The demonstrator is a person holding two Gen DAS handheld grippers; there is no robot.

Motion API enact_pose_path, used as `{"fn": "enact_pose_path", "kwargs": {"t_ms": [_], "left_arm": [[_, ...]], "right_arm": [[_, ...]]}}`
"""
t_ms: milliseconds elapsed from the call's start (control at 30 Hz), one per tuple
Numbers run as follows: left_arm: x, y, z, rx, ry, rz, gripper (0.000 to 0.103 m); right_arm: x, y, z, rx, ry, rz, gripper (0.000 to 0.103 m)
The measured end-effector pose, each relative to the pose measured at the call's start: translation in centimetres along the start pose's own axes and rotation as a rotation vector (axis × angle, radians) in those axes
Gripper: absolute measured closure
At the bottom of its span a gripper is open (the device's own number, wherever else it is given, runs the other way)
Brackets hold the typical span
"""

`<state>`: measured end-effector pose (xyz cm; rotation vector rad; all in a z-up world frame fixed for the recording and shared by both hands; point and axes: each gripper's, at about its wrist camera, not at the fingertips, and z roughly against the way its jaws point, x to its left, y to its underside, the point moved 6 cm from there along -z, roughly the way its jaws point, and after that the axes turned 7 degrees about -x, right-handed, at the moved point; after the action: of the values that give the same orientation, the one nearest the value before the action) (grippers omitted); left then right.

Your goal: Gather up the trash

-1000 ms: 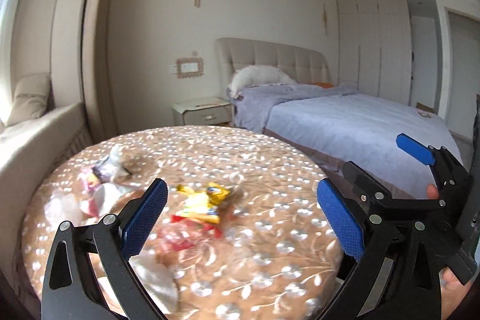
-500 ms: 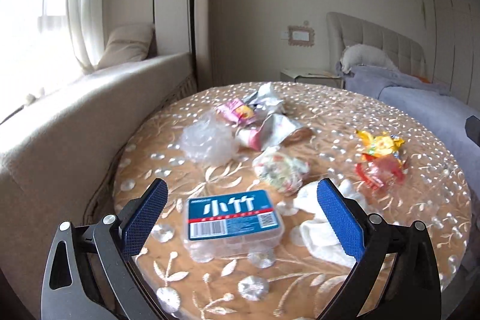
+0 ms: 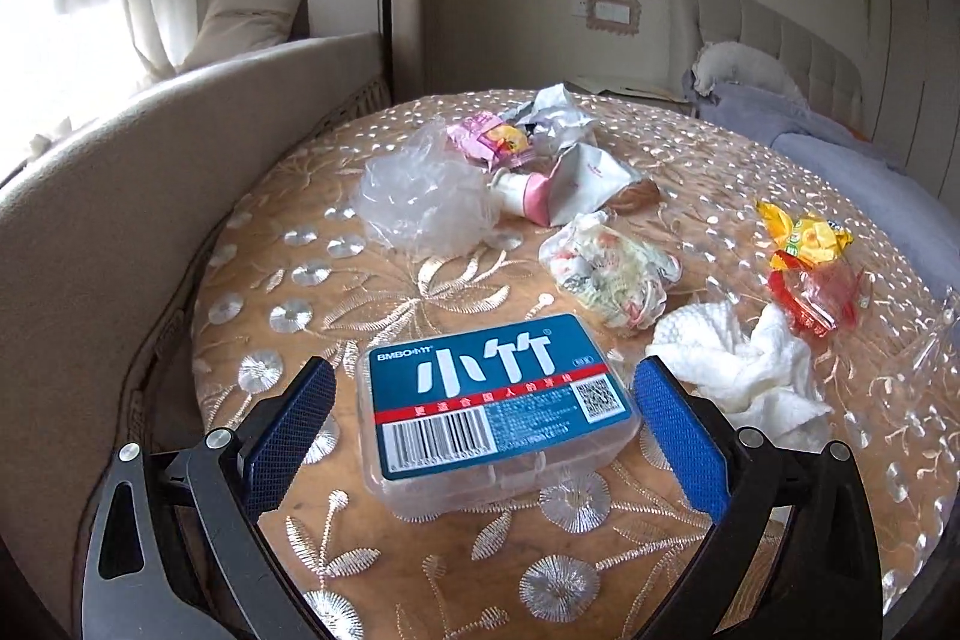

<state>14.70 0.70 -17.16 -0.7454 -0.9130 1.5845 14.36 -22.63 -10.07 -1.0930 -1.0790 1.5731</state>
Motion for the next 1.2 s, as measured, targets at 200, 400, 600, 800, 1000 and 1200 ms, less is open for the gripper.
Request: {"fn": "enact_pose_path", "kwargs": {"t_ms": [200, 400, 600, 800, 1000, 1200], "left_arm": [[-0.3, 0.6, -0.9, 0.039, -0.011, 0.004, 0.006], [0.7, 0.4, -1.0, 0.038, -0.011, 0.059, 0.012], [0.2, -1.7, 1.3, -0.053, -0.020, 0.017, 0.012], [-1.4, -3.2, 2.6, -0.098, 0.017, -0.016, 0.012], [-3.5, -3.8, 3.4, -0.124, 0.062, -0.050, 0.012], [-5.9, -4.5, 4.2, -0.146, 0.109, -0.087, 0.012]], "right_arm": [[-0.7, 0.2, -0.1, 0.007, 0.008, -0.022, 0.004], [-0.8, 0.8, -0.3, 0.024, 0.004, -0.026, 0.004], [-1.0, 1.6, -0.9, 0.047, 0.007, -0.032, 0.004], [-0.9, 3.0, -2.5, 0.108, -0.032, -0.058, 0.004], [0.2, 4.6, -4.7, 0.215, -0.111, -0.038, 0.086], [-1.0, 3.5, -3.7, 0.159, -0.131, -0.095, 0.086]]}}
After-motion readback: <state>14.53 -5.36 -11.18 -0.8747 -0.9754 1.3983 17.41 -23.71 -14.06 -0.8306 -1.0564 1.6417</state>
